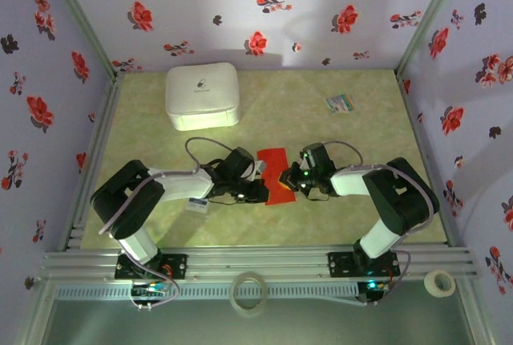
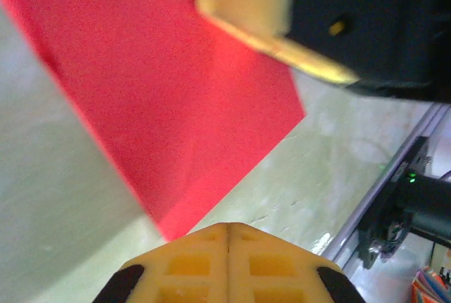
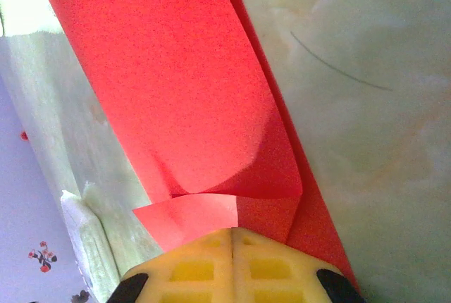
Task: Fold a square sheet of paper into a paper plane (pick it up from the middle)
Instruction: Fold the triangle a second time at the center of the table.
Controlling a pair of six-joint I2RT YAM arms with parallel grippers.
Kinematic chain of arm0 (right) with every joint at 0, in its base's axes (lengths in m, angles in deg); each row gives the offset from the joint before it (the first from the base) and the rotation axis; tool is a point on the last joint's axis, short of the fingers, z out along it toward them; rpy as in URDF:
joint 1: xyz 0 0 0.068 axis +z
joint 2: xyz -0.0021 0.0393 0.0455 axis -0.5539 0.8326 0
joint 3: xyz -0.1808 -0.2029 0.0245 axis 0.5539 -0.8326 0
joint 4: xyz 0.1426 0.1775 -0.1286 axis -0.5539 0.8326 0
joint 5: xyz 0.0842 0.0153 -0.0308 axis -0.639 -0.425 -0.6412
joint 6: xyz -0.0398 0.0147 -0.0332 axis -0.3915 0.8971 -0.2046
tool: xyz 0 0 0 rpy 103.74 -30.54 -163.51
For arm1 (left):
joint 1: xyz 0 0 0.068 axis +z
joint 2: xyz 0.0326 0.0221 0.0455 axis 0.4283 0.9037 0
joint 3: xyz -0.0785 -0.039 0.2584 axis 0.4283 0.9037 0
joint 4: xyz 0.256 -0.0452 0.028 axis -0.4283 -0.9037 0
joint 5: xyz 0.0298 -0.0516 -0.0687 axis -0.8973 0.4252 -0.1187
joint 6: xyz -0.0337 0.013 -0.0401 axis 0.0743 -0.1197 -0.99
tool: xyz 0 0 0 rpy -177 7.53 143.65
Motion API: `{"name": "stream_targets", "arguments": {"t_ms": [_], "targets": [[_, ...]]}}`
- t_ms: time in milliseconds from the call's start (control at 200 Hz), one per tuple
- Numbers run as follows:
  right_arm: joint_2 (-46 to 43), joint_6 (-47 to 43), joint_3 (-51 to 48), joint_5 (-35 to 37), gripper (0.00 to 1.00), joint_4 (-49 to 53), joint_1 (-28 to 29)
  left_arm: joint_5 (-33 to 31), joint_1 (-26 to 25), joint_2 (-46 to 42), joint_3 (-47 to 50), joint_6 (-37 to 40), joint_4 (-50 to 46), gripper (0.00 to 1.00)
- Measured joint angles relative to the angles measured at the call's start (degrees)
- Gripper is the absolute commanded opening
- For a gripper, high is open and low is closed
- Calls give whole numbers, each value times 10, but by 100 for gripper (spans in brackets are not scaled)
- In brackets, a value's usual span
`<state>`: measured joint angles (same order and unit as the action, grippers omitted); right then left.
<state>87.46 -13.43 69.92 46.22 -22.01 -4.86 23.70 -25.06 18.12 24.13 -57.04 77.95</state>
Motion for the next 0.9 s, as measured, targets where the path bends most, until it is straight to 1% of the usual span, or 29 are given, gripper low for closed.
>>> {"name": "stream_targets", "arguments": {"t_ms": [120,345,540,795,900], "targets": [[0,0,0,0,2,0,0,0,6,15,-30,2,6,2],[0,0,0,0,2,0,0,-11,9,78,-62,5,13,2],[-2,0,-1,2,2,1,0,-20,9,99,-54,4,23,2],[-3,0,-1,5,3,3,0,-15,11,94,-15,-12,96,0],[-10,-3,3,8,4,22,0,-12,12,93,-2,-21,121,0]]}}
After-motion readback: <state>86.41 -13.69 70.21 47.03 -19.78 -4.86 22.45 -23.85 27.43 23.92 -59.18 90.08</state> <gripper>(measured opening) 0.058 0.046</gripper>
